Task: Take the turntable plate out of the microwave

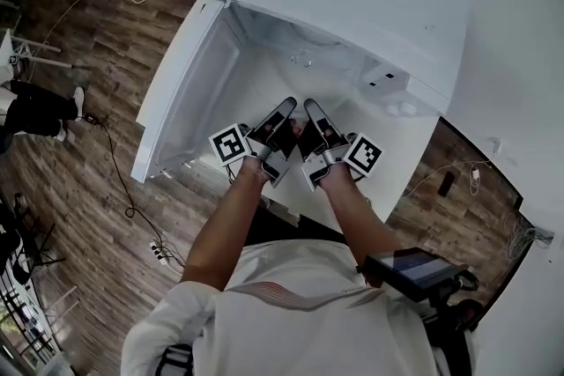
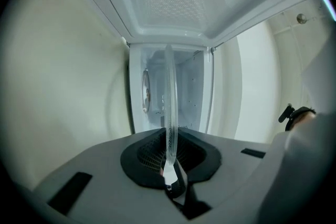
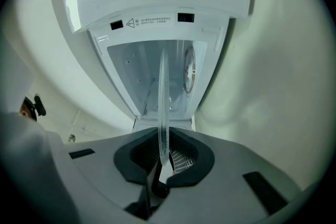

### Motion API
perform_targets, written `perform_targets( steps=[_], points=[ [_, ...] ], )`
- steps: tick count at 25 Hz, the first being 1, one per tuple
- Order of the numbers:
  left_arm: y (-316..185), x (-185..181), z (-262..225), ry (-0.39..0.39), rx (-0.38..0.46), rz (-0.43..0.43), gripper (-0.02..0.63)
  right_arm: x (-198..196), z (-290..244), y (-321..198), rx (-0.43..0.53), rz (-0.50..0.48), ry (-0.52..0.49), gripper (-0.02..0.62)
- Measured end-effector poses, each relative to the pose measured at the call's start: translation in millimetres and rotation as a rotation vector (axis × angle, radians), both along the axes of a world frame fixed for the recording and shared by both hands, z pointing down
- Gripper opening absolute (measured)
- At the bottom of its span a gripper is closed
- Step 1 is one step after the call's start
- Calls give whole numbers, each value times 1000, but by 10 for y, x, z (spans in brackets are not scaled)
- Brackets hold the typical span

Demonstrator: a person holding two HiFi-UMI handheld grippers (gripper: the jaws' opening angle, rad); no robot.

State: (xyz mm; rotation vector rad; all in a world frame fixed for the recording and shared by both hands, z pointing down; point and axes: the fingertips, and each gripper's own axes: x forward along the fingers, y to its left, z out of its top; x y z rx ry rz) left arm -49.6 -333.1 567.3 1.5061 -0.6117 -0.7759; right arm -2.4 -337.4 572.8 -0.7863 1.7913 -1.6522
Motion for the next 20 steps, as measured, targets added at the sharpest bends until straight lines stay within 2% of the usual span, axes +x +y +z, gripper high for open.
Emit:
perform_targets(
  steps=[12, 20],
  points=[
    [746, -1, -390, -16, 42, -102, 40, 2, -390, 699, 42, -105, -12, 31],
    [1254, 25, -735, -6, 63, -72, 41, 38, -741, 1217, 71, -84, 1, 31]
  ],
)
